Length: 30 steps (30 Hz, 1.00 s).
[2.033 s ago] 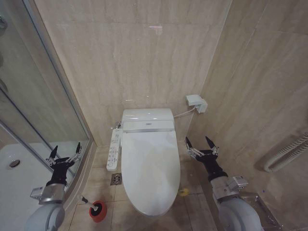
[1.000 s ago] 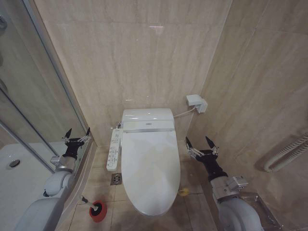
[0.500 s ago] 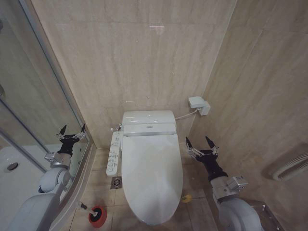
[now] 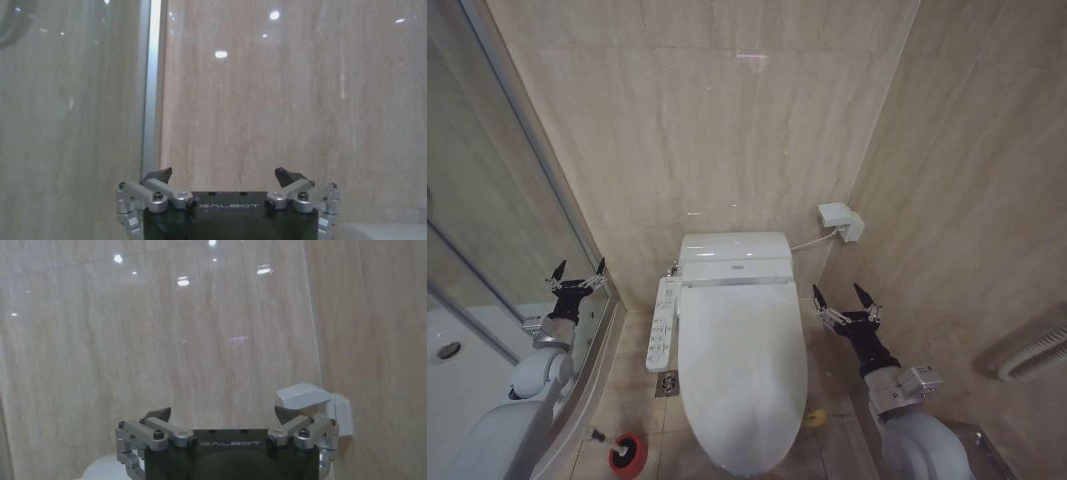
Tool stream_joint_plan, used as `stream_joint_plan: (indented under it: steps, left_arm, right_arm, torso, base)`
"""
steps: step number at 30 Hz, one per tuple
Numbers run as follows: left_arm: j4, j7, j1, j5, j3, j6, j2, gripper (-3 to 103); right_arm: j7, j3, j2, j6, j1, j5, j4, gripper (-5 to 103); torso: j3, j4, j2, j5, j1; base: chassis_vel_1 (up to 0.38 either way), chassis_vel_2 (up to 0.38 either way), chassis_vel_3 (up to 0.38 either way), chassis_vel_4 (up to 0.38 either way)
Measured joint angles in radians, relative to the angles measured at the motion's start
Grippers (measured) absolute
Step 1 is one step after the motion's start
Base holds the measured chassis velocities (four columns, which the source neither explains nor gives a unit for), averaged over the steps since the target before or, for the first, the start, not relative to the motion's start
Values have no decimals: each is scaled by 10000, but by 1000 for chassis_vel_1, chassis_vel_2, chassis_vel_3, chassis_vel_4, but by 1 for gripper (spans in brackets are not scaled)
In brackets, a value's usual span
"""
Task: Open the toilet lid, clean the toilet bowl with a toilet brush, close the toilet lid, and flush.
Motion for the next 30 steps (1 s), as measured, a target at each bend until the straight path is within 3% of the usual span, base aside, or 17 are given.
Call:
stream_joint_plan:
  steps: [30]
  left_arm:
    - [258, 10, -336, 196, 222, 48, -273, 100]
  right_arm:
    - [0, 0, 0, 0, 6, 0, -1, 100]
  torso:
    - [4, -3, -3, 1, 10]
  base:
    - [-55, 50, 49, -51]
